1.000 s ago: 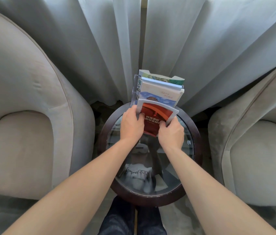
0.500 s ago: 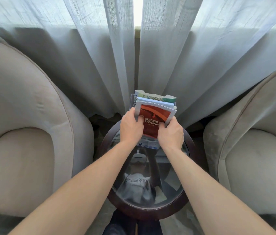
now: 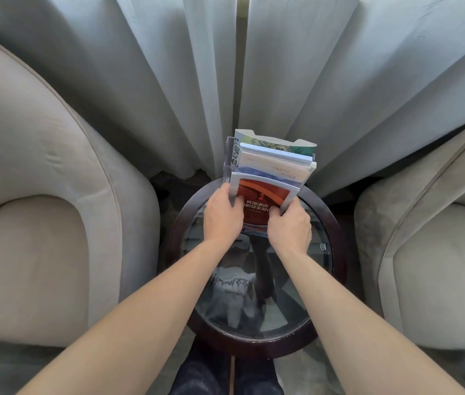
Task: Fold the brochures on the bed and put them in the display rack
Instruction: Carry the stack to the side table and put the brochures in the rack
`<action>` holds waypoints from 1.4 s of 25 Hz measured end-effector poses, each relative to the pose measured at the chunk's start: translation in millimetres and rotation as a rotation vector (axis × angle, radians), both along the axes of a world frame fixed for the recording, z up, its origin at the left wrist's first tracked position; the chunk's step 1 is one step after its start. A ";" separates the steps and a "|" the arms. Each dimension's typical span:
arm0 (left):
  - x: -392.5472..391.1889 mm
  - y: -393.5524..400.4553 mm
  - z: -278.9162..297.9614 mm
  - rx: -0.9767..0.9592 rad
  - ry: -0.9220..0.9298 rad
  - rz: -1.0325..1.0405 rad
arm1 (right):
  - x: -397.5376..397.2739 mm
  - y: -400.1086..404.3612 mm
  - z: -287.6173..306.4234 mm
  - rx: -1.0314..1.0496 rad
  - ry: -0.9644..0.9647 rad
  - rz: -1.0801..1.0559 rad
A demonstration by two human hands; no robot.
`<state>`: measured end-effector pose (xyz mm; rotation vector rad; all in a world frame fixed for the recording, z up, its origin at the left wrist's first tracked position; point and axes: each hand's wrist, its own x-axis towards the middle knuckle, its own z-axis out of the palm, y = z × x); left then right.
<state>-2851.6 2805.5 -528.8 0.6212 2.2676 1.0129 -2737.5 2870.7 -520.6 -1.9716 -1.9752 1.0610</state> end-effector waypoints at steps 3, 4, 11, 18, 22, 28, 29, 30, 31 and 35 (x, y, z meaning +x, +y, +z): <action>-0.5 0.6 -3.8 -0.017 0.025 -0.014 | 0.5 -0.3 -3.1 -0.001 -0.003 -0.021; -0.3 -0.1 -4.7 -0.020 0.040 -0.021 | 1.0 -0.9 -3.6 -0.003 -0.006 -0.029; 1.7 -6.3 7.4 -0.001 0.078 0.097 | 6.0 -5.6 4.9 0.069 0.051 -0.087; 21.0 -19.0 11.9 0.068 -0.067 0.015 | 7.7 -18.9 9.9 0.016 0.191 -0.101; 22.1 -17.6 9.2 0.077 -0.070 0.032 | 8.1 -17.6 9.0 0.002 0.230 -0.107; 22.0 -13.6 3.5 0.059 -0.065 0.043 | 8.2 -18.0 8.1 0.007 0.222 -0.121; 22.6 -13.7 3.2 0.065 -0.073 0.033 | 9.0 -18.9 7.3 0.004 0.238 -0.113; 22.9 -13.8 3.2 0.070 -0.077 0.029 | 9.6 -19.4 7.1 0.004 0.249 -0.106; 22.7 -13.9 2.8 0.072 -0.079 0.029 | 10.1 -19.4 7.3 0.005 0.250 -0.101; 20.7 -12.5 3.9 0.063 -0.062 0.078 | 10.9 -17.6 8.1 -0.003 0.249 -0.087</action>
